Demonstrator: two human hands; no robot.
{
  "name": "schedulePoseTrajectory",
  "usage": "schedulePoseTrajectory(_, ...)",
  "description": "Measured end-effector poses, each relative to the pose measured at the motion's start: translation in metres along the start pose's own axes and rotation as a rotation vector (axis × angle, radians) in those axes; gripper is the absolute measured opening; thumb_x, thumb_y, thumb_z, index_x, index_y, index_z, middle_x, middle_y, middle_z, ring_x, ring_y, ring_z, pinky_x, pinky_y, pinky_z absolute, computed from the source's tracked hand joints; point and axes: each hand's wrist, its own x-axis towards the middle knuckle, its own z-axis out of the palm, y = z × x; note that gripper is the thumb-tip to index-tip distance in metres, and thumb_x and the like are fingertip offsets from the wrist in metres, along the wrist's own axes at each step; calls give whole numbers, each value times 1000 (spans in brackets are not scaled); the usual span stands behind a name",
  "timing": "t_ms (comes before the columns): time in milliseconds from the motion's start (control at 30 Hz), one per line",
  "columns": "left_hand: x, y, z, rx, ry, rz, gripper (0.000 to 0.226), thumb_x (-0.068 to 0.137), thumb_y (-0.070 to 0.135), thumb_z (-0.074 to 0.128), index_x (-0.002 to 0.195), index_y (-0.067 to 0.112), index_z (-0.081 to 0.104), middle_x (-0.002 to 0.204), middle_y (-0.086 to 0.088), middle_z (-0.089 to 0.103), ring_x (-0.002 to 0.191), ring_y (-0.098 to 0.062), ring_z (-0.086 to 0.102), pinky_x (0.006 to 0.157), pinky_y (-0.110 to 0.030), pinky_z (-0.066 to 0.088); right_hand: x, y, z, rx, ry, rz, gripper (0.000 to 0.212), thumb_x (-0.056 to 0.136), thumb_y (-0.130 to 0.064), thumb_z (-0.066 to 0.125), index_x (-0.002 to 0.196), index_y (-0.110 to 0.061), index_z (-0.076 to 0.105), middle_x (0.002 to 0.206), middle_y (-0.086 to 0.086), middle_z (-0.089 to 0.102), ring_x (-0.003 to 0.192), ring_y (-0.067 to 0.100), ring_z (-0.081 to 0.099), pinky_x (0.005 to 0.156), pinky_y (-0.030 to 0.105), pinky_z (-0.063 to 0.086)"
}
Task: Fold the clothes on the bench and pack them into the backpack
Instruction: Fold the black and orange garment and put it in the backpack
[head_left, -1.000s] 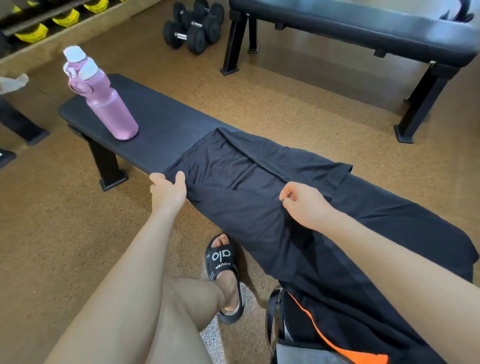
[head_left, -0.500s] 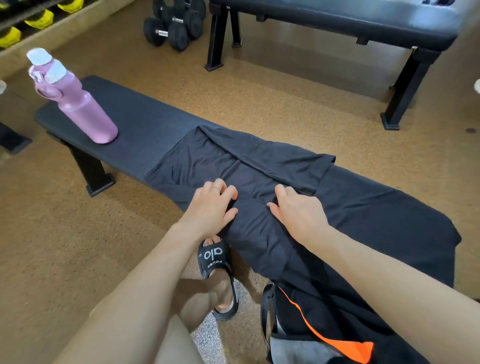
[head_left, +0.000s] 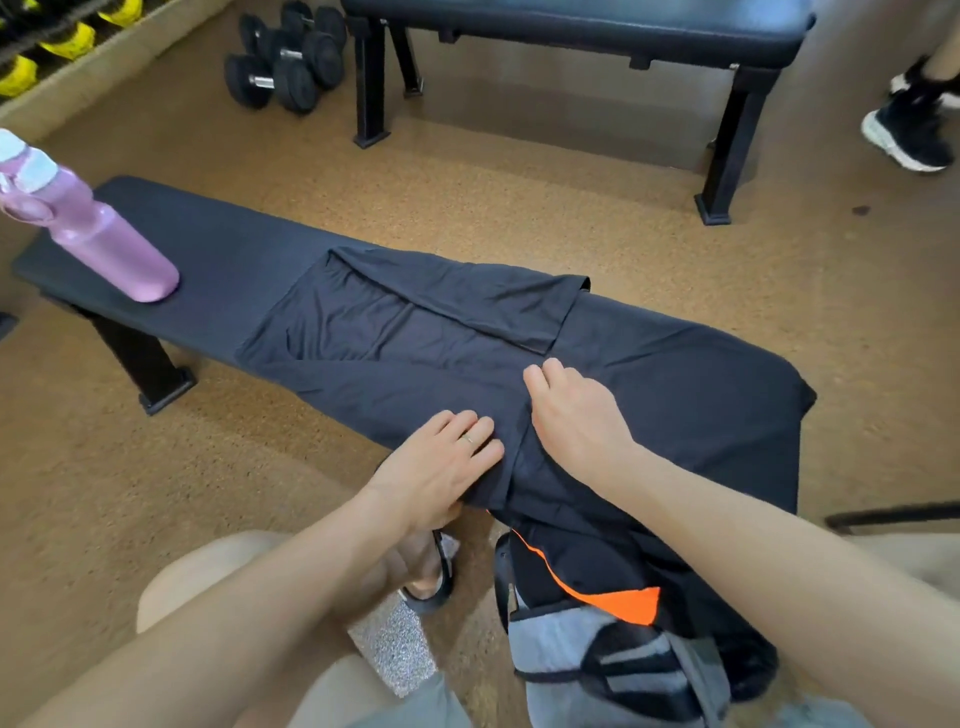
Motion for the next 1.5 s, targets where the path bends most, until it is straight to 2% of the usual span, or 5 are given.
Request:
schedulePoseTrajectory(200, -4, 12, 15, 103, -9, -45, 75, 74, 29, 70, 135, 4, 34, 141, -24, 39, 123, -42, 43, 108, -49, 38, -122, -22, -37, 165, -154, -279, 17, 76, -24, 62, 82, -20, 47, 77, 1, 47, 67, 24, 46, 58, 36, 31)
schedulePoseTrajectory(633, -20, 21, 15, 158, -18, -59, 58, 80, 11, 66, 129, 8, 33, 147, -26, 39, 136, -43, 40, 111, -50, 39, -166, -24, -42, 44, -396, -58, 45, 70, -41, 76, 101, -13, 59, 94, 7, 52, 81, 27, 50, 65, 39, 40)
schedulePoseTrajectory(867, -27, 24, 28, 259, -15, -68, 58, 93, 11, 51, 145, 8, 25, 160, -28, 14, 148, -45, 17, 120, -53, 22, -177, -4, -50, 24, -425, -101, 37, 55, 2, 68, 79, -18, 48, 79, 1, 46, 69, 22, 44, 56, 33, 30)
schedulePoseTrajectory(1100, -22, 20, 28, 229, -1, -71, 49, 91, 22, 56, 135, 8, 40, 156, -25, 28, 144, -43, 27, 118, -54, 26, -184, 28, -108, 564, -277, 183, 19, 99, -27, 45, 86, -27, 32, 77, -8, 39, 68, 18, 43, 61, 40, 42)
schedulePoseTrajectory(1500, -41, -11, -1, -171, 66, -42, 41, 85, 39, 47, 118, 25, 67, 130, -8, 49, 119, -30, 49, 103, -41, 44, -169, 75, -121, 521, -482, 162, 19, 93, -50, 57, 86, -32, 55, 76, -15, 62, 73, 7, 58, 66, 31, 49)
